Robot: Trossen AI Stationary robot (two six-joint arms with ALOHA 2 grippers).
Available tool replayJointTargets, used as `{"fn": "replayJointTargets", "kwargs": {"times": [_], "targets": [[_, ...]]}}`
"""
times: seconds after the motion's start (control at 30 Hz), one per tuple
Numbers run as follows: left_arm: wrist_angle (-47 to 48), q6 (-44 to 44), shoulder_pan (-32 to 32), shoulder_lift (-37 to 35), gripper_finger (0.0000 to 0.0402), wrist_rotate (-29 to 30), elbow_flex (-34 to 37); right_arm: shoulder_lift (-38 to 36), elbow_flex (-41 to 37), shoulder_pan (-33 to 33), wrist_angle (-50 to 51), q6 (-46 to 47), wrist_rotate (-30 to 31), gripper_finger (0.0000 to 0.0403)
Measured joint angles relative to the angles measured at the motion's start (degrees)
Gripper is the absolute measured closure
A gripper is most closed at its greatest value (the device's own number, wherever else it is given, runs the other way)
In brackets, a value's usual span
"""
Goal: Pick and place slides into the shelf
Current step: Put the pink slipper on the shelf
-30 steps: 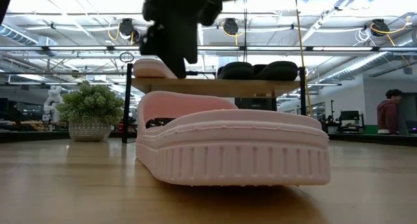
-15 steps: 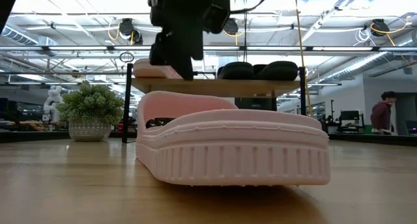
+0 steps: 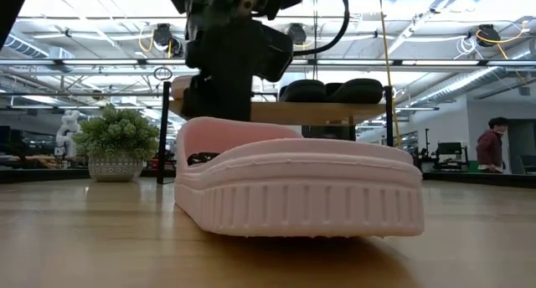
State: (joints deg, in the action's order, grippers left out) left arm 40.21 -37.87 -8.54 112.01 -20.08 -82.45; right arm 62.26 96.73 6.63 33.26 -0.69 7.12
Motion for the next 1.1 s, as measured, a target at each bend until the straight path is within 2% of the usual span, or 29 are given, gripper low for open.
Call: {"fn": "replayJointTargets", "kwargs": {"times": [0.3,0.57,0.87,1.1], "targets": [[-0.6,1.3,0.2,0.0,0.0220,0.5,0.1,0.0,0.0,0.0,0.0,0.0,0.0,0.0323],[-0.5,-0.1,1.6,-0.9,0.0220,4.4,0.0,0.0,0.0,0.0,0.0,0.0,0.0,0.0323],[0.2,1.8,1.8,-0.1,0.0220,1.0,0.2,0.0,0.0,0.0,0.0,0.0,0.0,0.0323],[-4.0,-0.1,1.8,-0.2,0.0220,-3.0,5.1,0.0,0.0,0.0,0.0,0.0,0.0,0.0323]]}}
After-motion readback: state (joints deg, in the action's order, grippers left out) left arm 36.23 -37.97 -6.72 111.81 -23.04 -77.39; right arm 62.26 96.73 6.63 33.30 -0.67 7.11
